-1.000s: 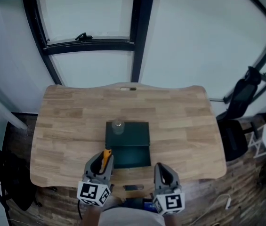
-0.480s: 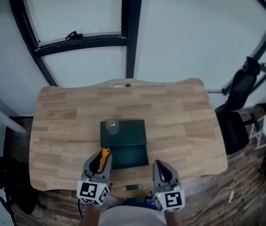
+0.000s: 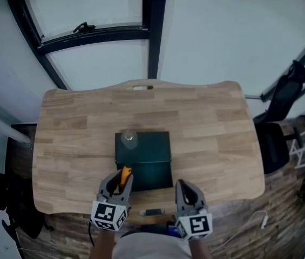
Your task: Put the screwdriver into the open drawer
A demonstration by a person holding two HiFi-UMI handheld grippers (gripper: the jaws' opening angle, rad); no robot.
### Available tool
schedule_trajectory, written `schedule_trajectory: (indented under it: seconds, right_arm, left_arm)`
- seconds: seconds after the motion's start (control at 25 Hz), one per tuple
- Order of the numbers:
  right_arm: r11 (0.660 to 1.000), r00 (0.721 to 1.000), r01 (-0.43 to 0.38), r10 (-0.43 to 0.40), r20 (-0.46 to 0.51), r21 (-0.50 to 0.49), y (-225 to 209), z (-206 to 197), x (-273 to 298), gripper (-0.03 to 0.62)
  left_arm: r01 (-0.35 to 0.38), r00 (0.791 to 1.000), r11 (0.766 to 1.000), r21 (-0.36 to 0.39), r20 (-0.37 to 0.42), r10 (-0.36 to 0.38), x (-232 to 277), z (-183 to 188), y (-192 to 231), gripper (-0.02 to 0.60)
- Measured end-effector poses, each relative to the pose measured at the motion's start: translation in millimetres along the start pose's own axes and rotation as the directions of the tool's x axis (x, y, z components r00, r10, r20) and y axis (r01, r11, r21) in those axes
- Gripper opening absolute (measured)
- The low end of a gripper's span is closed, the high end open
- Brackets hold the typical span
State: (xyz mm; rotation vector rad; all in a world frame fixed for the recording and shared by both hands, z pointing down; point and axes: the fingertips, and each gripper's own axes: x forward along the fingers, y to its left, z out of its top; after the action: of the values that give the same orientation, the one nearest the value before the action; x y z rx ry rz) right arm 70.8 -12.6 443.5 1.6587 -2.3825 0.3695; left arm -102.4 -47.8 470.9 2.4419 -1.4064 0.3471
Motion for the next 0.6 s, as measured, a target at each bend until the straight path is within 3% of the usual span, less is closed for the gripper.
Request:
schedule_trajectory:
  seconds: [0.6]
  right_arm:
    - [0.997,0.992,-0.063,0.067,-0.103,0.047,6.6,-31.3,32.9,-0.003]
  left_arm:
    - [0.047,0.988,0.998,0.033,-0.146,-0.042,23.6,-45.1,3.4,0.114]
